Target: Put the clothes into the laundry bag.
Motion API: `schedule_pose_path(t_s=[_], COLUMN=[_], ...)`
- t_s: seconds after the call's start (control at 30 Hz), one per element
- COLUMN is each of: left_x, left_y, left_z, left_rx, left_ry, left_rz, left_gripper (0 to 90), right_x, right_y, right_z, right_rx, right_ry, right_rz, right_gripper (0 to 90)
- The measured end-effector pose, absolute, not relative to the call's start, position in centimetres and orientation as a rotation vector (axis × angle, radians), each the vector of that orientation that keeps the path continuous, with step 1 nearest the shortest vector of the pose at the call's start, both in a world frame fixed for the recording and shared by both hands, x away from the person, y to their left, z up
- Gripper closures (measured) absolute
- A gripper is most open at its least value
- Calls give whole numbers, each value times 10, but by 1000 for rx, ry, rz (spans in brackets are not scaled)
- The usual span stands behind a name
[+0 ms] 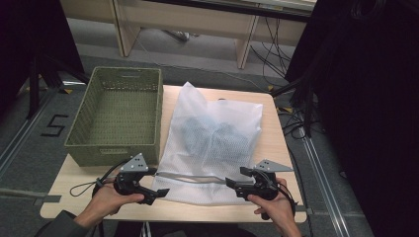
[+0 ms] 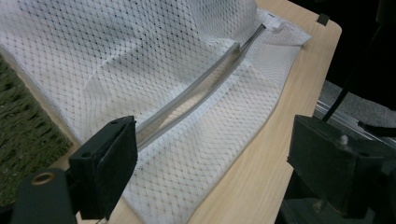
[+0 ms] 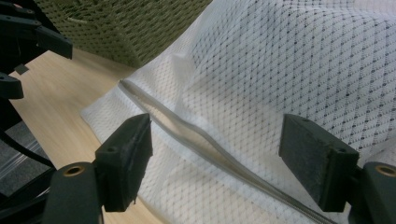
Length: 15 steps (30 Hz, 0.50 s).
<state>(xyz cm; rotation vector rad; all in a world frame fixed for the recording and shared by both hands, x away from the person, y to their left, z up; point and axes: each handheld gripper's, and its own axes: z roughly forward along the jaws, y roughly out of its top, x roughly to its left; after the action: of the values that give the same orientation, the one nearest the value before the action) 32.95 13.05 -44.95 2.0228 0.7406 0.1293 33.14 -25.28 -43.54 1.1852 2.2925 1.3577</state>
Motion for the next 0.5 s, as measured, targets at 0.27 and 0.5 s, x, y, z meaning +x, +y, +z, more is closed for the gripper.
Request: schedule_pose_path(t_s=[0.27,0.5], left_x=[322,315], left_y=[127,123], left_z=[-451,-451], left_rx=[2042,2063], left_ry=[716,680], left_rz=[142,148], left_gripper=[147,147], right_x=[317,308], right_y=[-250,-250], right_z=[-439,-441], right_rx=[1210,1188], right_ry=[2300,2309], right_rz=[1359,1340], right_gripper=[172,161])
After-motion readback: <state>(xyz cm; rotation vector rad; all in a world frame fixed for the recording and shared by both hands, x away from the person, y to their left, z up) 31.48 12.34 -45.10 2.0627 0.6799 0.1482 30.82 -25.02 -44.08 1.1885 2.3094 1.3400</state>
